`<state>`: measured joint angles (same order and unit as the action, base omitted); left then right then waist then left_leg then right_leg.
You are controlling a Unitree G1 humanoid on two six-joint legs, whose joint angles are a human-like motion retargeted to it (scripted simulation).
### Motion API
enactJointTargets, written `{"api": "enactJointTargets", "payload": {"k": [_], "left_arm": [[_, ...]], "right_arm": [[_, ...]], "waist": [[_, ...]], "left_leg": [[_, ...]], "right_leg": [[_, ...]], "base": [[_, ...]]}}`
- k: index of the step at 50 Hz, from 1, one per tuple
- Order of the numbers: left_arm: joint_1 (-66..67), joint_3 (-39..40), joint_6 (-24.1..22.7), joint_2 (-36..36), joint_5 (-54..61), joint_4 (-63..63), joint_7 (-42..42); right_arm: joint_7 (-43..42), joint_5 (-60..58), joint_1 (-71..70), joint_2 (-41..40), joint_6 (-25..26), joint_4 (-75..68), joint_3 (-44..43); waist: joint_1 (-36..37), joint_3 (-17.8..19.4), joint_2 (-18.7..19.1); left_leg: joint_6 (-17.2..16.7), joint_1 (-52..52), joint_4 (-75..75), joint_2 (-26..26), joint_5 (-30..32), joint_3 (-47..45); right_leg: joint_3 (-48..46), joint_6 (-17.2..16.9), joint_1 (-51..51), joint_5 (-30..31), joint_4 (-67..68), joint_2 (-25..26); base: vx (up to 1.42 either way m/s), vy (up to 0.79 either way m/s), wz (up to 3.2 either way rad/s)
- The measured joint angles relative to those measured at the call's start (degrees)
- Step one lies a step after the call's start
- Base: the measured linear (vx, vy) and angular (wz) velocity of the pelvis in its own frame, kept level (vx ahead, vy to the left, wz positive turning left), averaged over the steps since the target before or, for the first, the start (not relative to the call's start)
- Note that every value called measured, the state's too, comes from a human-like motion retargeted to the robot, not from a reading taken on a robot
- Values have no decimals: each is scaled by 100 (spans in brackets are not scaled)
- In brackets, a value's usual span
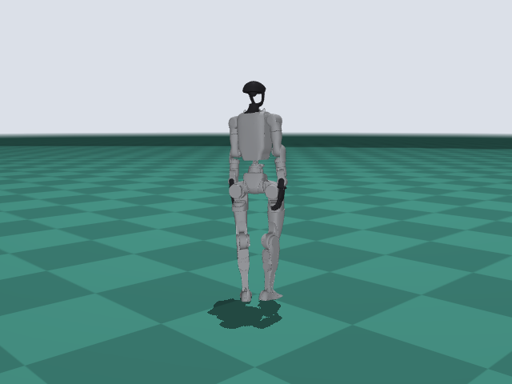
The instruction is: In place motions
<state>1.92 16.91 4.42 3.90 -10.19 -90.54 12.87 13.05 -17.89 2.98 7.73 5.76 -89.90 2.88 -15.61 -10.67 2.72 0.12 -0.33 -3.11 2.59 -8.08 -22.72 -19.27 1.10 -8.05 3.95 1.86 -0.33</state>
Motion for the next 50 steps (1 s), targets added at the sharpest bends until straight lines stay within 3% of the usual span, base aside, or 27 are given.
{"api": "enactJointTargets", "payload": {"k": [8, 10, 12, 15, 20, 25, 30, 33, 35, 40, 41, 42, 45, 47, 50], "left_arm": [[423, -14, 109, 61, -104, 489, -418], [533, 17, 45, 42, 120, 462, -950], [519, 145, -50, 19, 427, 292, -1380], [590, 330, -198, 84, 720, -15, -1401], [881, 599, 39, 229, 688, -679, -394], [1153, 761, 24, 287, 677, -686, -506], [1002, 726, 26, 252, 1020, -686, -677], [624, 413, -73, 194, 1552, -686, -1011], [318, 90, -240, 152, 1793, -686, -1367], [-1164, -696, -495, 34, 1601, -379, -1411], [-1349, -790, -501, -10, 1559, -153, -1204], [-1537, -892, -497, -35, 1541, 55, -954], [-2159, -1040, -345, 57, 1442, 489, -63], [-2311, -877, -259, -39, 1016, 626, -112], [-2360, -952, -463, -90, 1054, 619, -409]], "right_arm": [[-414, 628, -499, -95, -250, -513, 671], [-550, 837, -792, -287, -317, -577, 1042], [-361, 852, -1102, -491, -309, -269, 1328], [160, 719, -1429, -768, -418, 561, 1618], [564, 320, -1913, -1008, -728, 1408, 1786], [643, 399, -1985, -972, -988, 1804, 2019], [627, 166, -1482, -789, -998, 1760, 1926], [280, -134, -991, -629, -933, 1411, 1444], [-12, -253, -583, -469, -859, 1110, 1000], [-531, 125, -282, 157, -591, -105, 53], [-624, 130, -218, 303, -549, -395, -29], [-705, 138, -120, 448, -480, -620, -80], [-829, 206, 303, 772, 34, -750, -31], [-952, 308, 605, 784, 294, -750, -234], [-1069, 621, 955, 731, 233, -750, -598]], "waist": [[228, 183, -4], [321, 345, -106], [302, 578, -161], [607, 847, -260], [905, 968, -408], [847, 874, -439], [750, 626, -385], [610, 533, -294], [326, 423, -168], [314, 846, 222], [331, 849, 241], [323, 844, 266], [127, 961, 337], [146, 1031, 300], [195, 927, 302]], "left_leg": [[-114, -302, 972, -377, -214, -172], [-152, -632, 1830, -562, 186, -208], [-301, -1267, 3148, -842, 1006, 37], [-9, -2324, 4909, -1260, 1806, 272], [350, -2912, 5995, -1742, 1007, 10], [168, -2480, 5281, -1399, 850, 194], [-286, -1292, 3124, -736, 855, 438], [-156, -486, 1743, -523, -3, 249], [79, -250, 1021, -327, -82, 441], [52, -275, 545, -723, 177, 524], [76, -315, 540, -722, 159, 482], [106, -355, 534, -713, 148, 457], [201, -394, 511, -675, 166, 483], [200, -324, 527, -701, 188, 493], [173, -320, 557, -751, 177, 479]], "right_leg": [[125, 94, 57, 33, 20, 25], [162, 81, 154, 66, -4, -72], [25, 48, 242, 80, -57, -173], [-8, 86, 329, 89, -141, -131], [-60, 197, 396, 40, -68, -167], [-234, 107, 527, -108, -32, -265], [-390, -30, 601, -364, 142, -240], [-479, -95, 636, -545, 438, -216], [-689, -117, 582, -503, 705, -193], [-508, -207, -742, 1215, 3203, -518], [-503, 23, -1126, 1316, 3805, -659], [-501, 196, -1482, 1318, 4379, -812], [-416, 302, -2146, 896, 5486, -1108], [-296, 213, -2212, 799, 5593, -1004], [-263, 74, -2126, 752, 5318, -857]], "base": [[-10, 4, -14], [-20, 4, 9], [-35, 2, 61], [-24, -6, 8], [-2, -5, 4], [11, -7, 35], [25, -15, 28], [35, -23, 27], [28, -21, 83], [-10, -15, -10], [5, -11, -40], [19, -10, -24], [1, -3, 0], [7, -7, 10], [14, -8, -7]]}}
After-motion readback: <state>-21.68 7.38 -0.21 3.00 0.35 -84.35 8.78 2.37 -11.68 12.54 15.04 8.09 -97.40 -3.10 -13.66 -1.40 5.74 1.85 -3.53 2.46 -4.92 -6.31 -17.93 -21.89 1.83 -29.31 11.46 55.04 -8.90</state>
